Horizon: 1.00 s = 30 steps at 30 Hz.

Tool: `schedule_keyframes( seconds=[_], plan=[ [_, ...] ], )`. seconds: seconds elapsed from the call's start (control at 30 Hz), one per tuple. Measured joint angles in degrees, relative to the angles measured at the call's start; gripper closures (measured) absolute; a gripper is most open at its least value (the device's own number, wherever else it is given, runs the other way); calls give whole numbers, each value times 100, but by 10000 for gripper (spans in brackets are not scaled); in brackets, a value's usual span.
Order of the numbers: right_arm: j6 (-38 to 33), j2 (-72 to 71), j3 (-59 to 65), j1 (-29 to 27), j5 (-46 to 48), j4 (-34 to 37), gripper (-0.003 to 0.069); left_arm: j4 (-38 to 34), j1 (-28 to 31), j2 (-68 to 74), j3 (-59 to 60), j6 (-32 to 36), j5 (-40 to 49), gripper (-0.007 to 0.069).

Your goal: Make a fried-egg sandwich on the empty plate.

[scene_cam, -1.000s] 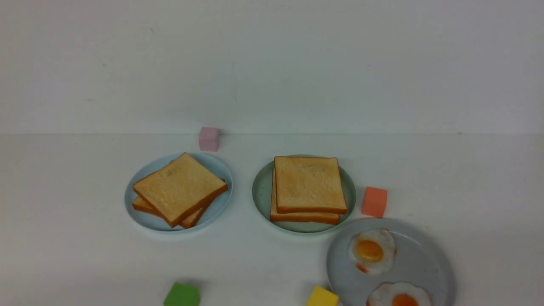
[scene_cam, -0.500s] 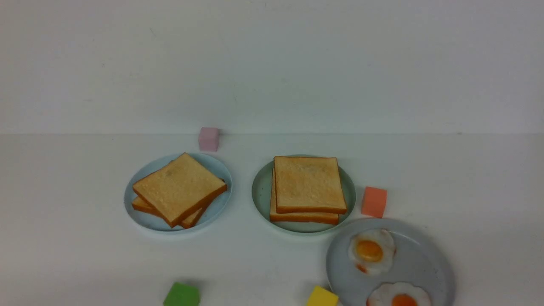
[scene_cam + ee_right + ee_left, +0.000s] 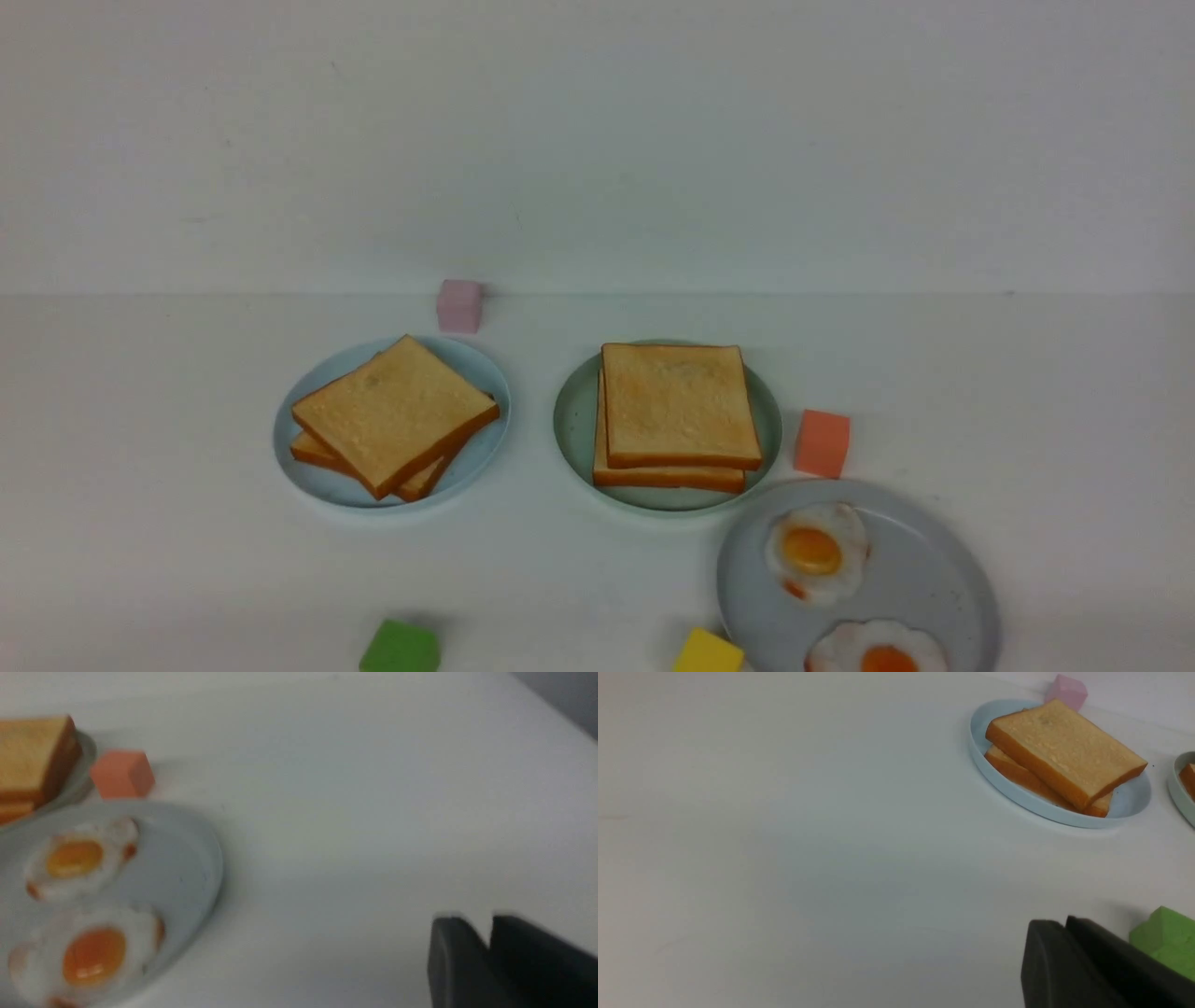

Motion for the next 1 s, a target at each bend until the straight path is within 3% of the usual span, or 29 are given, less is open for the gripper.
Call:
schedule_keyframes(
  seconds=[0.23, 0.47, 0.63, 0.77, 0.83, 1.0],
  plan=[
    [8, -7, 47, -18, -208, 96, 509, 0, 0, 0, 0, 0, 7, 567],
    [-581, -7, 47, -22, -219, 548, 500, 0, 0, 0, 0, 0, 7, 559],
    [272, -7, 47, -22, -219, 106, 494, 0, 0, 0, 0, 0, 7, 553],
    [412, -7, 47, -24, -219, -30, 489, 0, 0, 0, 0, 0, 7, 550],
    [274, -7, 47, -24, -219, 39, 487, 0, 0, 0, 0, 0, 7, 548],
    [-825, -7, 47, -24, -219, 677, 482, 0, 0, 0, 0, 0, 7, 540]
  ],
)
